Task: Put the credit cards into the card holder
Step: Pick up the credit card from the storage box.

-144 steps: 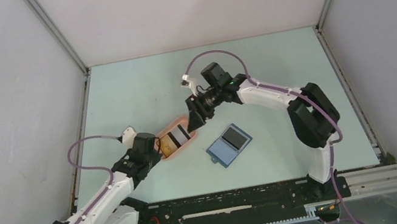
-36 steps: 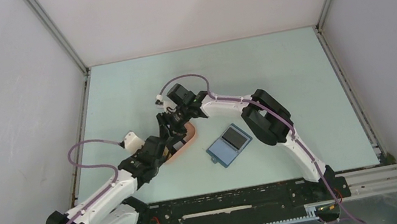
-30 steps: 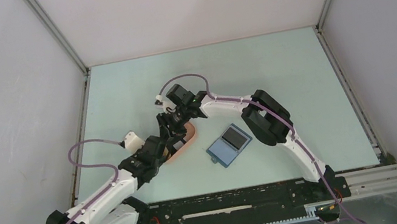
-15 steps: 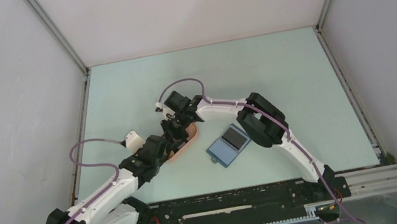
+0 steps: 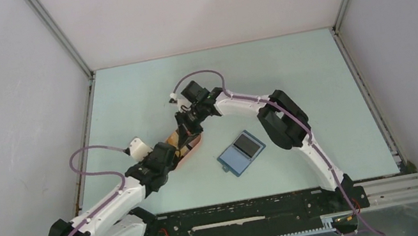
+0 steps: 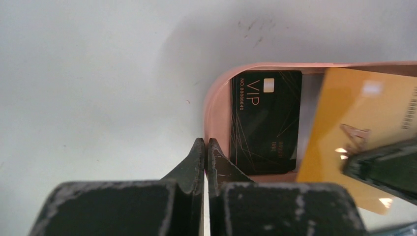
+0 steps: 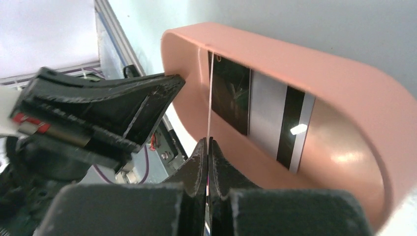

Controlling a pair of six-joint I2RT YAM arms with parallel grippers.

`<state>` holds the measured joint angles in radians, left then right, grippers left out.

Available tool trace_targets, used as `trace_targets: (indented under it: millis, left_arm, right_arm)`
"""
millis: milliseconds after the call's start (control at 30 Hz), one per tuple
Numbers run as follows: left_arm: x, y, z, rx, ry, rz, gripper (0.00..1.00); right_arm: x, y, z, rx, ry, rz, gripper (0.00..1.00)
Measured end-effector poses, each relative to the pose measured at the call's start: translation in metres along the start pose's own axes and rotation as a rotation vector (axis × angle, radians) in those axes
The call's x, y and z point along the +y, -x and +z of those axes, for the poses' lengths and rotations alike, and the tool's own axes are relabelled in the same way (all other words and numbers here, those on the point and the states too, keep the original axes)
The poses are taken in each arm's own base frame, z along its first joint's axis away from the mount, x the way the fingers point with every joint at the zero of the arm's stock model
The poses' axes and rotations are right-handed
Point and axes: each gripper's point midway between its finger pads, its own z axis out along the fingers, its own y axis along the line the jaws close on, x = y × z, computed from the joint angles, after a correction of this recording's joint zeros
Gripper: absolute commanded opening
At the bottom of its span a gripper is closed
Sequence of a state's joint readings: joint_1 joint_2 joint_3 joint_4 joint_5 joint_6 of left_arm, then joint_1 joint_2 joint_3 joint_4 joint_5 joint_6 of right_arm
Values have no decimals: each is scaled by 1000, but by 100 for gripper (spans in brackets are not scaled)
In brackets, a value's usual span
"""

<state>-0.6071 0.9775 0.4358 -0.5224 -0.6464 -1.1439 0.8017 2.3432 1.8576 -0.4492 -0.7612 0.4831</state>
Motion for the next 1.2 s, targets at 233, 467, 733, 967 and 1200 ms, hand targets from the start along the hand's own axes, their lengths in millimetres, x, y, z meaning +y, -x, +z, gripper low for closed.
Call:
trace_targets:
  millis: [233, 467, 733, 967, 1200]
  left_arm:
    - [3, 4, 2, -6, 32, 21, 1]
    - [2, 6, 3, -3, 38, 29, 29]
    - [1, 7, 0, 7, 19, 21, 51]
    - [-9, 18, -22, 7, -108, 32, 82]
    - [-66, 52, -84, -95, -597, 28, 100]
  right_arm:
    - [10, 14, -27, -18, 100, -44, 0]
    - [15, 12, -51, 22, 237, -133, 0]
    - [34, 4, -93, 23, 318, -332, 0]
    - [76, -12, -154, -61, 310, -680, 0]
    - [77, -60, -205, -153, 166, -1060, 0]
